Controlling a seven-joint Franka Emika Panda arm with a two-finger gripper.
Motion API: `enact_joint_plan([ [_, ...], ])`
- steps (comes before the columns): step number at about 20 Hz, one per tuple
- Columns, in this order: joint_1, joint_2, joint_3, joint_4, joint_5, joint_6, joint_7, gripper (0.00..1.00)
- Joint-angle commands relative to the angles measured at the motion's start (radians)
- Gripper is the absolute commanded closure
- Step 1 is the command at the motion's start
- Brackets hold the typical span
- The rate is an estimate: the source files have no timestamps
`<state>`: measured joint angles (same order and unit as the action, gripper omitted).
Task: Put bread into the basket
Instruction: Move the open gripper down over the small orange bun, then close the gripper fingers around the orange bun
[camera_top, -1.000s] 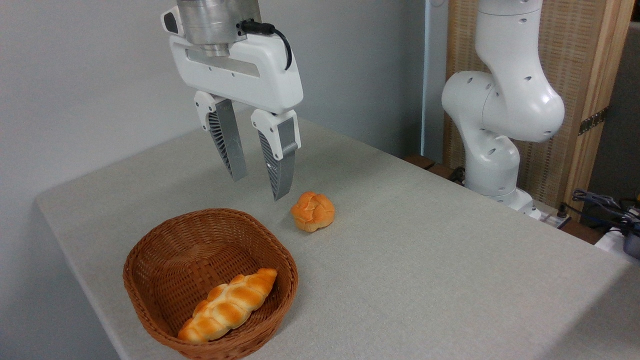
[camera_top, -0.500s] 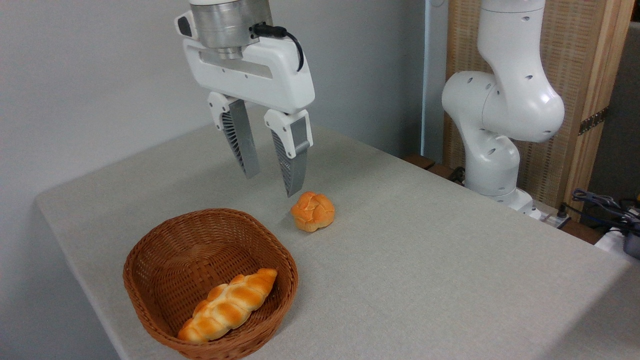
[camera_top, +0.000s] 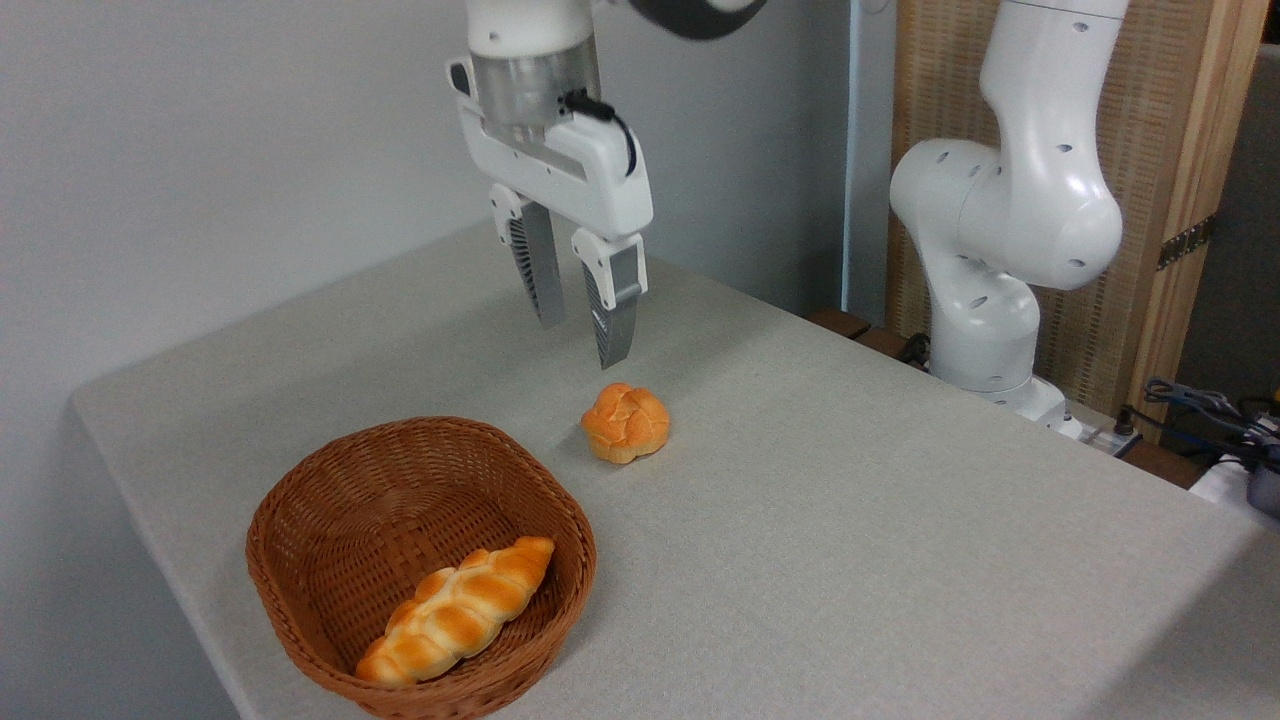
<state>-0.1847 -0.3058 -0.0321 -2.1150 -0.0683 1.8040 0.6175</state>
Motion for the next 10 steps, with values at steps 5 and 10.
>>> enact_joint_plan([
  [5, -0.108, -0.113, 0.038, -0.295, -0.014, 0.215, 0.007, 0.0],
  [10, -0.107, -0.108, 0.04, -0.327, -0.004, 0.236, 0.03, 0.0],
])
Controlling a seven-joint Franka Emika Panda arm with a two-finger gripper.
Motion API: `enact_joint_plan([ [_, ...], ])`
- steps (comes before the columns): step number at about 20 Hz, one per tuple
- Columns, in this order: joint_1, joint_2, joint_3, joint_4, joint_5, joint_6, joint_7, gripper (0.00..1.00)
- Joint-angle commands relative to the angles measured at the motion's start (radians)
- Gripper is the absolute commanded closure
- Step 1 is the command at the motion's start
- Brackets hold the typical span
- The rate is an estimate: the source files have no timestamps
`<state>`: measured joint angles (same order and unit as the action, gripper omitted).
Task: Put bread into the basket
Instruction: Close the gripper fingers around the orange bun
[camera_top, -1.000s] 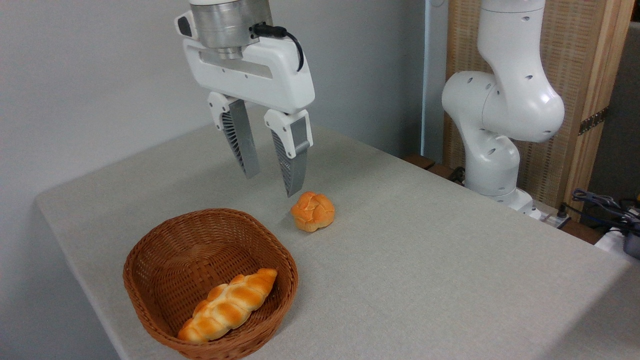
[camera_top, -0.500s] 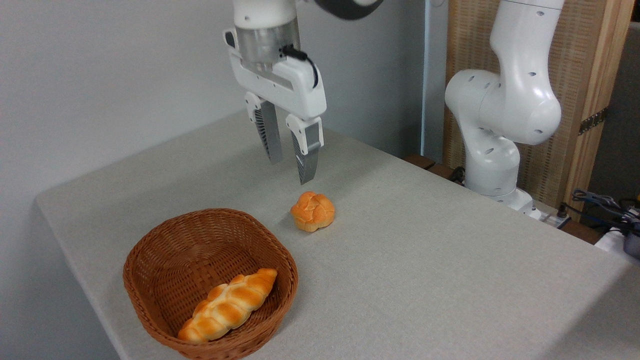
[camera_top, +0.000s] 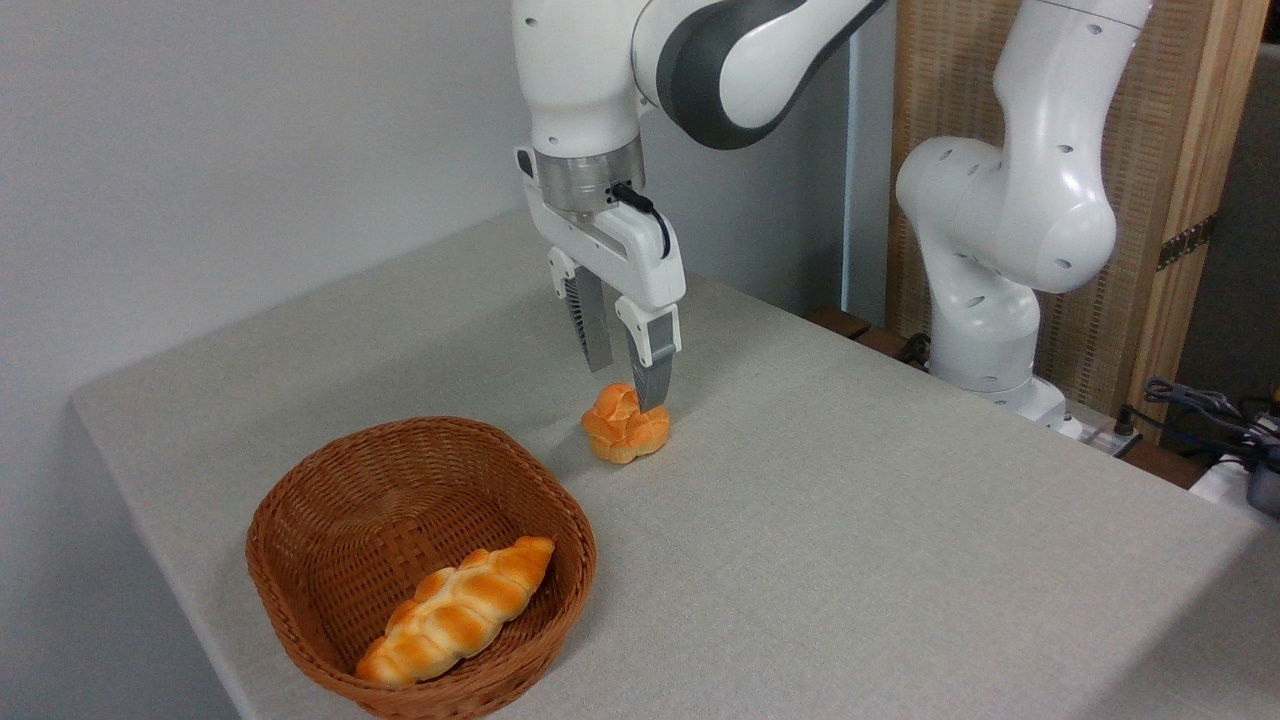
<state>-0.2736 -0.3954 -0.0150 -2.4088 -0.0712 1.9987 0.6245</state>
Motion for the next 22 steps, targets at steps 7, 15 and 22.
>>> enact_joint_plan([
  [7, -0.019, -0.005, 0.023, -0.081, -0.001, 0.124, 0.023, 0.0],
  [15, -0.019, 0.004, 0.023, -0.127, 0.001, 0.201, 0.024, 0.0],
  [22, -0.019, 0.004, 0.023, -0.136, 0.001, 0.213, 0.057, 0.42],
])
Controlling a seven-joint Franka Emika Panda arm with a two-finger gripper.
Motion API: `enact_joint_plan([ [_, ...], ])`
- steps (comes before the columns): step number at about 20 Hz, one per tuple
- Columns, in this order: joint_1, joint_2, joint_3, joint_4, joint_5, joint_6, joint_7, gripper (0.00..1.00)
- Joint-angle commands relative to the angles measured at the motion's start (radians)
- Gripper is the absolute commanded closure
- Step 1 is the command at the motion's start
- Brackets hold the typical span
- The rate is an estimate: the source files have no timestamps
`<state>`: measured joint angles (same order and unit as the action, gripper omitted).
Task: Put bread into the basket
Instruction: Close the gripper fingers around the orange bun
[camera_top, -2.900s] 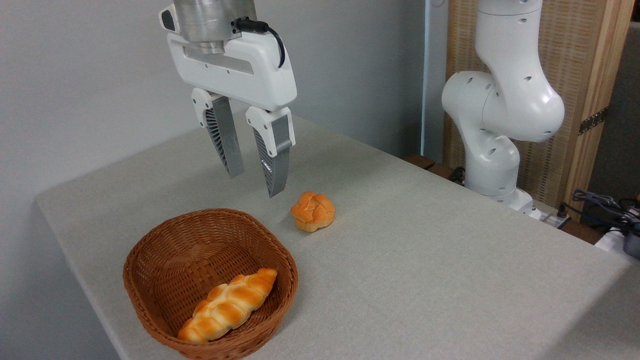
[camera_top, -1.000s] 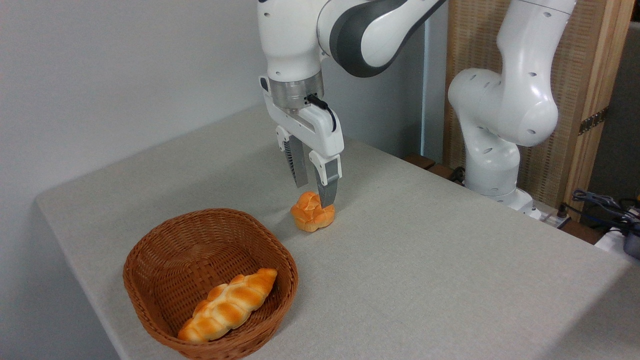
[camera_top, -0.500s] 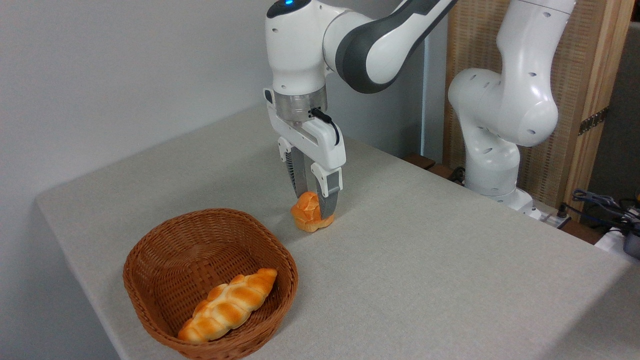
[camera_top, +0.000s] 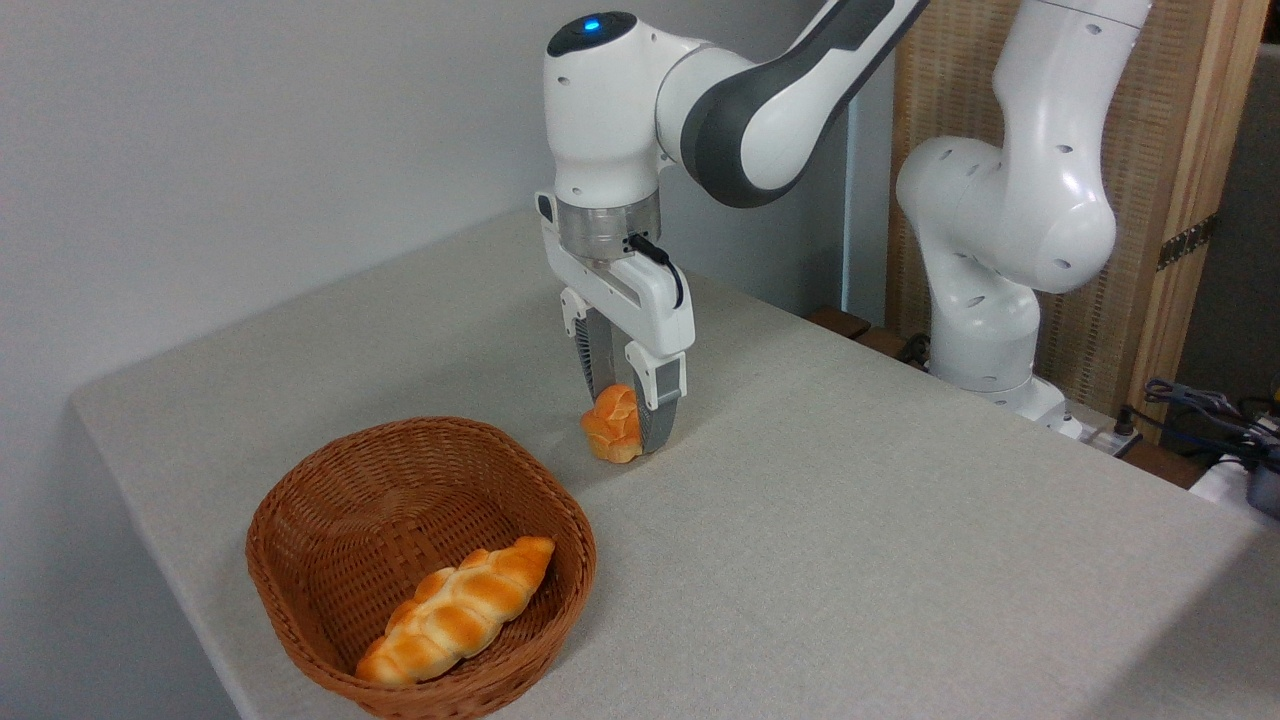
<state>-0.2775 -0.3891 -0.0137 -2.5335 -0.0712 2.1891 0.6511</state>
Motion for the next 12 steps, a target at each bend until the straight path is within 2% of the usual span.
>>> enact_joint_plan([
  [1, -0.015, -0.002, 0.021, -0.011, 0.001, 0.023, 0.032, 0.44],
  [3, -0.015, -0.002, 0.021, -0.011, 0.001, 0.023, 0.035, 0.5],
  [12, -0.014, -0.002, 0.021, -0.011, 0.001, 0.02, 0.045, 0.55],
])
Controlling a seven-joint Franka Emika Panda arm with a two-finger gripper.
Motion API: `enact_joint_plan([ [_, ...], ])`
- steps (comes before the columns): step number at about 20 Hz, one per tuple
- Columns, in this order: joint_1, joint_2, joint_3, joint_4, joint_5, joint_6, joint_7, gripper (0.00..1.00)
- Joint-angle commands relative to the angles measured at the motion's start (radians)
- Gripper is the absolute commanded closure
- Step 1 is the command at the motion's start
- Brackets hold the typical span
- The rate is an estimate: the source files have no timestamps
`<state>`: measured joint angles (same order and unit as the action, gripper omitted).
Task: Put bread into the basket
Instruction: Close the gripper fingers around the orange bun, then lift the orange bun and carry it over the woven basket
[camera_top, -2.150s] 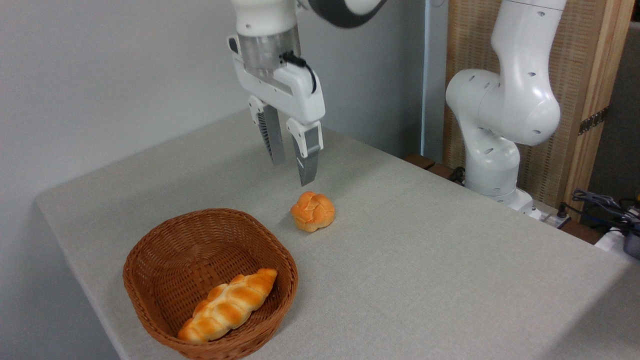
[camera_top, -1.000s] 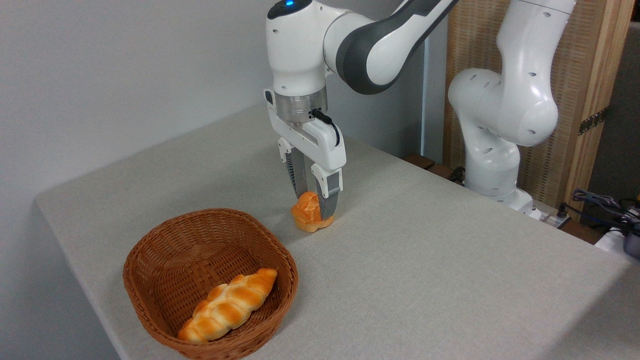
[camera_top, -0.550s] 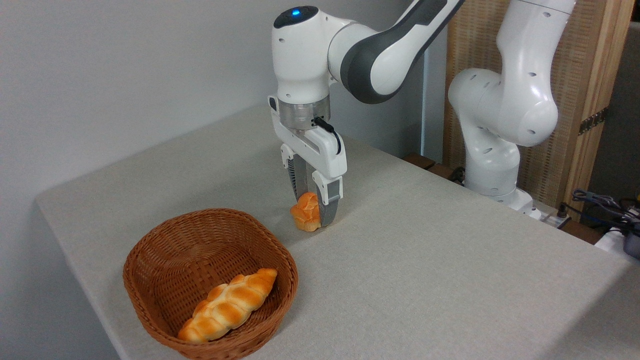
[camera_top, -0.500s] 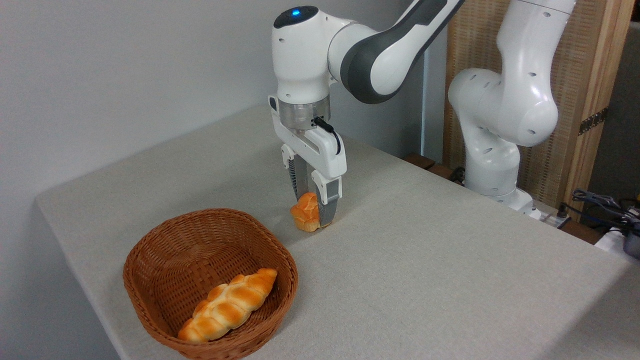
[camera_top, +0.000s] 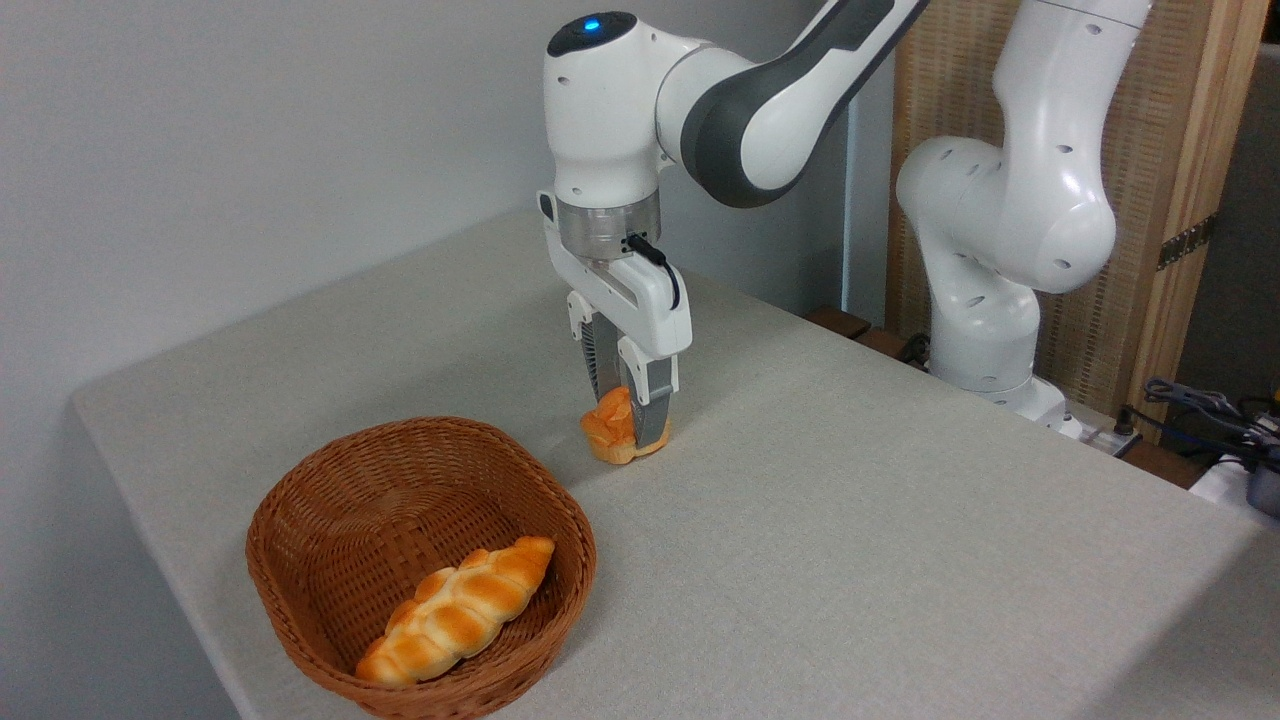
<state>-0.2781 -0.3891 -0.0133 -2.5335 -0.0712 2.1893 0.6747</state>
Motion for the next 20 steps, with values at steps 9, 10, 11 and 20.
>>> enact_joint_plan([
  [9, -0.001, -0.011, 0.026, 0.022, -0.001, -0.02, 0.02, 0.64],
  [10, -0.001, -0.011, 0.026, 0.038, -0.001, -0.04, 0.02, 0.65],
  [11, -0.001, -0.011, 0.027, 0.061, -0.001, -0.063, 0.02, 0.65],
  [20, -0.012, 0.019, 0.179, 0.332, -0.016, -0.26, 0.134, 0.64],
])
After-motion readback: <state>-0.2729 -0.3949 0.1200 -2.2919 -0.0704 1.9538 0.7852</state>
